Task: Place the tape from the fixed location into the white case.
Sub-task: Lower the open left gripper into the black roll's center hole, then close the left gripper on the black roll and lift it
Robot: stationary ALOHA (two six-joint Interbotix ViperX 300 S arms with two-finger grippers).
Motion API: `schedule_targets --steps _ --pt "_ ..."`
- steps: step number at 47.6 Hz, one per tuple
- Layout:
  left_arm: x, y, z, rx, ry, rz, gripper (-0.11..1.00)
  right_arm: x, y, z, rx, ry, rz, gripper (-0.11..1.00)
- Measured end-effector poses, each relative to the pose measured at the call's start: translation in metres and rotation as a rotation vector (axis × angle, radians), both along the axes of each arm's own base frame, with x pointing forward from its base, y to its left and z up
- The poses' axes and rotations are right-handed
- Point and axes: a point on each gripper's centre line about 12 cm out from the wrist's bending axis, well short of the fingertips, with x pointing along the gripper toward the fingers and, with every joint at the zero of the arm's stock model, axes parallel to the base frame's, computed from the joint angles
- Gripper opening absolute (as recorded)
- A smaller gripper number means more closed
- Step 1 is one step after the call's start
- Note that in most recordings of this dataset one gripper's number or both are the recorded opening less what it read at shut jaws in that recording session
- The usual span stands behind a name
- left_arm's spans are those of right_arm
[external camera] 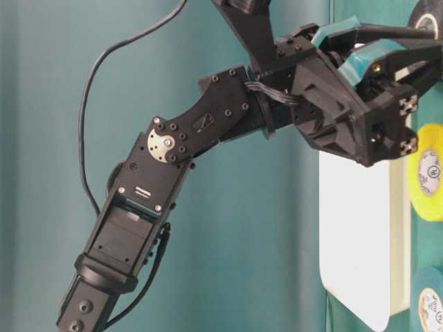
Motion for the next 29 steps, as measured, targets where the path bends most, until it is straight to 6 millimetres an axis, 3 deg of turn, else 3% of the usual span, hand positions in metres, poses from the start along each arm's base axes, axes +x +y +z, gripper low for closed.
schedule_targets --steps 18,24,29 --pt "0.000 -0.001 0.004 0.000 -0.005 -0.002 0.21 0.000 0.000 0.000 0.000 -0.002 -0.002 0.00" --pt "-0.001 -0.003 0.020 -0.001 -0.023 -0.003 0.21 0.000 0.000 0.000 -0.002 -0.001 -0.001 0.00" --pt "-0.002 -0.008 0.048 -0.001 -0.063 -0.011 0.21 0.000 0.000 0.000 0.000 -0.002 -0.002 0.00"
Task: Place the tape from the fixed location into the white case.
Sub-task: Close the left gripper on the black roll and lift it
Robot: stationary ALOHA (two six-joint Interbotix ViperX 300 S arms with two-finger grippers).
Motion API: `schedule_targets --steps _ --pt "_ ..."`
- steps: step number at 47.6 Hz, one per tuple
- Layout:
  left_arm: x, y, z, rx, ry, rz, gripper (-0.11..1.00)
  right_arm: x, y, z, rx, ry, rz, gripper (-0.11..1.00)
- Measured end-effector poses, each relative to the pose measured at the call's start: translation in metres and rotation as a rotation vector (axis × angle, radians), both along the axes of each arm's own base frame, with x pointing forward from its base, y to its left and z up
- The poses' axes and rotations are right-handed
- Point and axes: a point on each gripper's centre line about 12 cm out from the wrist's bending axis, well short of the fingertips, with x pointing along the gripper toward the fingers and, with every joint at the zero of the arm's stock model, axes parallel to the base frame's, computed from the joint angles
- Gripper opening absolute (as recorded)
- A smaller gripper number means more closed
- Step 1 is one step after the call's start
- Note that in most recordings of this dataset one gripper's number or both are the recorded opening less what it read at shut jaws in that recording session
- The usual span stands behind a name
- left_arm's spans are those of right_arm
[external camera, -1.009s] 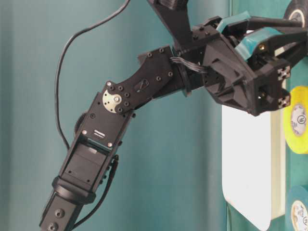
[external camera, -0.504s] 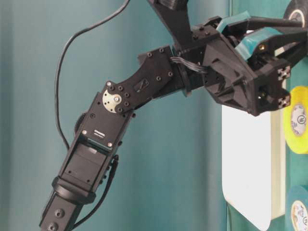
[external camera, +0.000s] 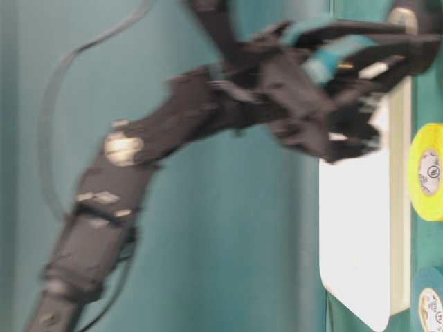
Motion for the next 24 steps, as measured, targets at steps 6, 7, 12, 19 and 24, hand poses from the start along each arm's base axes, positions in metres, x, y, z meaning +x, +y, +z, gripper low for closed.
schedule_targets --steps 6,7,12,19,24 --pt "-0.004 -0.004 0.039 0.000 -0.052 -0.006 0.21 0.000 0.000 0.000 0.000 0.002 0.000 0.00" --pt "-0.005 -0.005 0.044 0.000 -0.057 -0.008 0.21 0.000 0.000 0.000 0.000 0.002 0.000 0.00" --pt "-0.009 -0.007 0.067 0.001 -0.072 -0.012 0.21 0.000 0.000 0.000 -0.002 0.000 0.000 0.00" --pt "-0.013 -0.008 0.090 0.000 -0.064 -0.013 0.21 0.000 0.000 0.000 0.000 0.000 0.000 0.00" --pt "-0.013 -0.008 0.105 0.000 -0.057 -0.013 0.21 0.000 0.000 0.000 0.000 0.000 0.000 0.00"
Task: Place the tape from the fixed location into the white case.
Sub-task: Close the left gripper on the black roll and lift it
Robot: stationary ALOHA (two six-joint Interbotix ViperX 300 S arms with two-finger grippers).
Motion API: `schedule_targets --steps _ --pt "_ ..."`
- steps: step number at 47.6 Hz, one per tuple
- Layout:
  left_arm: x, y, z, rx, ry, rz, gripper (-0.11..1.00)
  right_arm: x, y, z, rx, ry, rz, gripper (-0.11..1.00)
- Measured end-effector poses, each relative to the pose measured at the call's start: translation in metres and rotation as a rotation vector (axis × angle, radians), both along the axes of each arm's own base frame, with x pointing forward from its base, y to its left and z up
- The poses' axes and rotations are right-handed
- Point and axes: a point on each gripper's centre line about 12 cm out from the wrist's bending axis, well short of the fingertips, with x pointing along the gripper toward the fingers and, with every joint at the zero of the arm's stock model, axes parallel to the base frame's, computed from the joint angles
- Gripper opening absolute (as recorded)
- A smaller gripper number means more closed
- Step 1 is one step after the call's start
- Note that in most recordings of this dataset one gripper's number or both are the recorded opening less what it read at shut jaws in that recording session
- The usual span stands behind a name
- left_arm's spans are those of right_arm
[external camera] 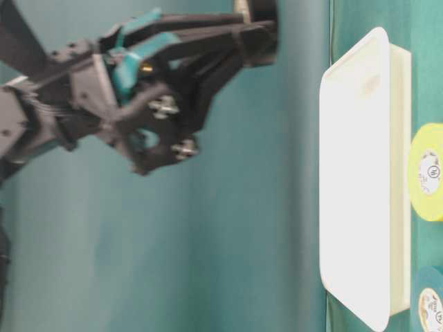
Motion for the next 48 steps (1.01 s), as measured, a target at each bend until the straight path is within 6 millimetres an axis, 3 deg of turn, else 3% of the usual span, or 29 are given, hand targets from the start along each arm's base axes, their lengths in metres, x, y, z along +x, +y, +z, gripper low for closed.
schedule_targets --steps 13,28,48 --pt "0.001 -0.002 0.035 0.000 -0.020 -0.003 0.21 0.000 0.000 0.000 0.000 0.000 0.000 0.00" --pt "0.000 -0.002 0.061 0.000 -0.048 -0.002 0.21 0.000 0.000 0.000 0.000 0.002 0.002 0.00" --pt "-0.001 -0.002 0.064 0.001 -0.048 -0.003 0.21 0.000 0.000 0.000 0.000 0.000 0.000 0.00"
